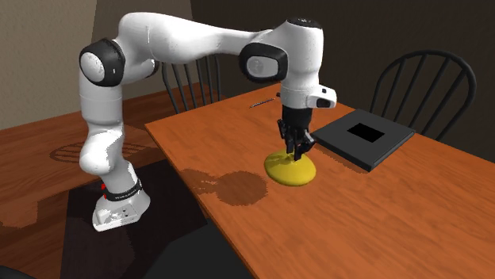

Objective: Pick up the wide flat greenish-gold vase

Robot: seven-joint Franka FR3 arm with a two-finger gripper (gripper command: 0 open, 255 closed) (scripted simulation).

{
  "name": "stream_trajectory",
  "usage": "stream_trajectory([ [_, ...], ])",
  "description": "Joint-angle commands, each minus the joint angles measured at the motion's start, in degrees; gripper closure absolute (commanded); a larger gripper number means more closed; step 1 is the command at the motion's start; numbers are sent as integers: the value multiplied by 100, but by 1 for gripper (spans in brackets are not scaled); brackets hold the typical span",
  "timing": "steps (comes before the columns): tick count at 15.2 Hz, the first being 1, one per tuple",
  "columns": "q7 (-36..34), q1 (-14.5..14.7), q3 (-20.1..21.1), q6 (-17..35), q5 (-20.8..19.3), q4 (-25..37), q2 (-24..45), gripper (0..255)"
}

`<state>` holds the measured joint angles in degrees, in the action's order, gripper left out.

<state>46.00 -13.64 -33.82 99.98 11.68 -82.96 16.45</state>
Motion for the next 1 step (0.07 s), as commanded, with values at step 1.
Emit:
stream_trajectory([
  [1, 5, -15, -2, -51, 9, 65, 18, 255],
])
